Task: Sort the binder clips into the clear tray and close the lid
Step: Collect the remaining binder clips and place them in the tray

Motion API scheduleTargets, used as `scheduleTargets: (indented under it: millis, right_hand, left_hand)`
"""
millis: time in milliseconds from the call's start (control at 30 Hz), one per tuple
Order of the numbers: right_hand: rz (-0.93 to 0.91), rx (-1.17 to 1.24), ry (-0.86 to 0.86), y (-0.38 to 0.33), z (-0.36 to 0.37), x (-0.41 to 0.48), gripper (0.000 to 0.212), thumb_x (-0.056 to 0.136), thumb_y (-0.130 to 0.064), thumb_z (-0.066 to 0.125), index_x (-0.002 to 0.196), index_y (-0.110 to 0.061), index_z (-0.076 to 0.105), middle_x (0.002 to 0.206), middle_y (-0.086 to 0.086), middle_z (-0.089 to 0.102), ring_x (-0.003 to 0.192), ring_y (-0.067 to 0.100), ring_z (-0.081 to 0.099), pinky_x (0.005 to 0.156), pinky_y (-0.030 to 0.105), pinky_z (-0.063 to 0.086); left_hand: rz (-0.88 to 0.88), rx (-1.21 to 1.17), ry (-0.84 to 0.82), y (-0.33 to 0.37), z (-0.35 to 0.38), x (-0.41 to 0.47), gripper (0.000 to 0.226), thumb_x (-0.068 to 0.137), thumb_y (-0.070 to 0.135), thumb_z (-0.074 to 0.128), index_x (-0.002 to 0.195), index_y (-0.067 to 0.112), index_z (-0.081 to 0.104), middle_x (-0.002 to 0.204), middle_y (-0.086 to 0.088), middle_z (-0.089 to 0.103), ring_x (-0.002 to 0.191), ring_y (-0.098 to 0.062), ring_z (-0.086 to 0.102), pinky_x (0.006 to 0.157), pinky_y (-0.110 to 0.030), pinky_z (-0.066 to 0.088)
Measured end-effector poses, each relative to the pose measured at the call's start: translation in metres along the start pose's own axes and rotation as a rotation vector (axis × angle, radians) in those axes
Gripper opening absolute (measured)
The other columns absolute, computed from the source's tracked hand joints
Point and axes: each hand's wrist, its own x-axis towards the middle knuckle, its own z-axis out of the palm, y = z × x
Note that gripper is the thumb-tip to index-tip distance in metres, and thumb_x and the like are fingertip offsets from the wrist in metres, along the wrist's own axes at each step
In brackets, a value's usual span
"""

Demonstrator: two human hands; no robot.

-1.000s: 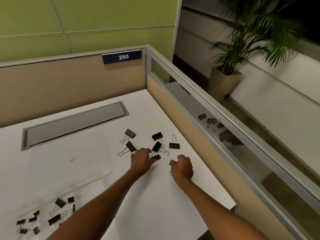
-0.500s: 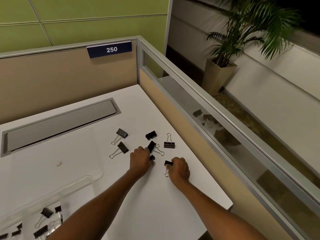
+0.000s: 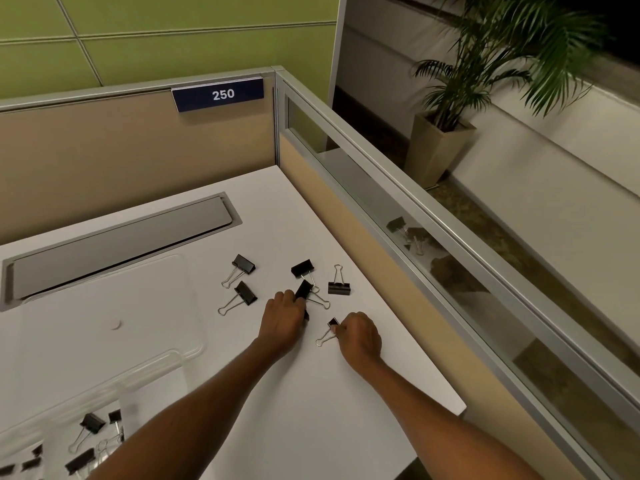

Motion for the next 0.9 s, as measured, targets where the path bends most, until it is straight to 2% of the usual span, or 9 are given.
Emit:
scheduleTargets:
  millis: [200,367,500,667,900]
  right_hand:
    - [0.011,0.111,0.049,-0.002,-0.001,-0.001,0.026,0.090,-0.031,0.061,0.088,-0.006,0.060,0.091,0.012,0.068,0.087,0.031,0.062,0.062,0.029,0.039]
    - [0.061,0.392,0.046,-0.002,-0.003,-0.001,0.018,0.085,-0.022,0.069,0.081,-0.007,0.059,0.080,0.006,0.066,0.074,0.022,0.058,0.058,0.027,0.038]
    - [0.066,0.570,0.023,-0.005,-0.006,-0.004,0.018,0.083,-0.015,0.070,0.096,-0.004,0.063,0.085,0.002,0.064,0.078,0.017,0.059,0.058,0.012,0.038]
    - [0.000,0.611,-0.013,-0.012,-0.005,-0.005,0.016,0.083,-0.012,0.070,0.097,-0.005,0.070,0.085,0.002,0.067,0.078,0.015,0.063,0.062,0.011,0.041]
    - [-0.112,0.647,-0.069,-0.031,-0.006,-0.014,0.012,0.082,-0.009,0.070,0.094,-0.011,0.072,0.087,0.000,0.071,0.083,0.012,0.066,0.070,0.010,0.045]
  left_hand:
    - [-0.051,-0.090,-0.002,-0.004,0.003,-0.003,0.012,0.079,0.014,0.066,0.084,0.006,0.058,0.086,-0.013,0.057,0.076,-0.030,0.050,0.056,-0.036,0.038]
    - [-0.119,-0.217,0.058,-0.010,0.003,-0.009,0.008,0.081,0.011,0.060,0.084,0.007,0.055,0.083,-0.013,0.055,0.076,-0.032,0.051,0.055,-0.033,0.035]
    - [-0.169,-0.264,0.136,-0.012,-0.003,-0.012,0.004,0.087,0.007,0.054,0.086,0.003,0.053,0.084,-0.017,0.055,0.072,-0.036,0.051,0.055,-0.035,0.034]
    - [-0.215,-0.374,0.233,-0.014,-0.016,-0.022,0.011,0.096,0.015,0.044,0.094,0.006,0.051,0.093,-0.012,0.054,0.073,-0.031,0.051,0.058,-0.039,0.044]
    - [-0.139,-0.311,0.309,-0.023,-0.035,-0.044,0.016,0.097,0.014,0.043,0.105,0.005,0.053,0.096,-0.017,0.060,0.071,-0.032,0.054,0.059,-0.034,0.037]
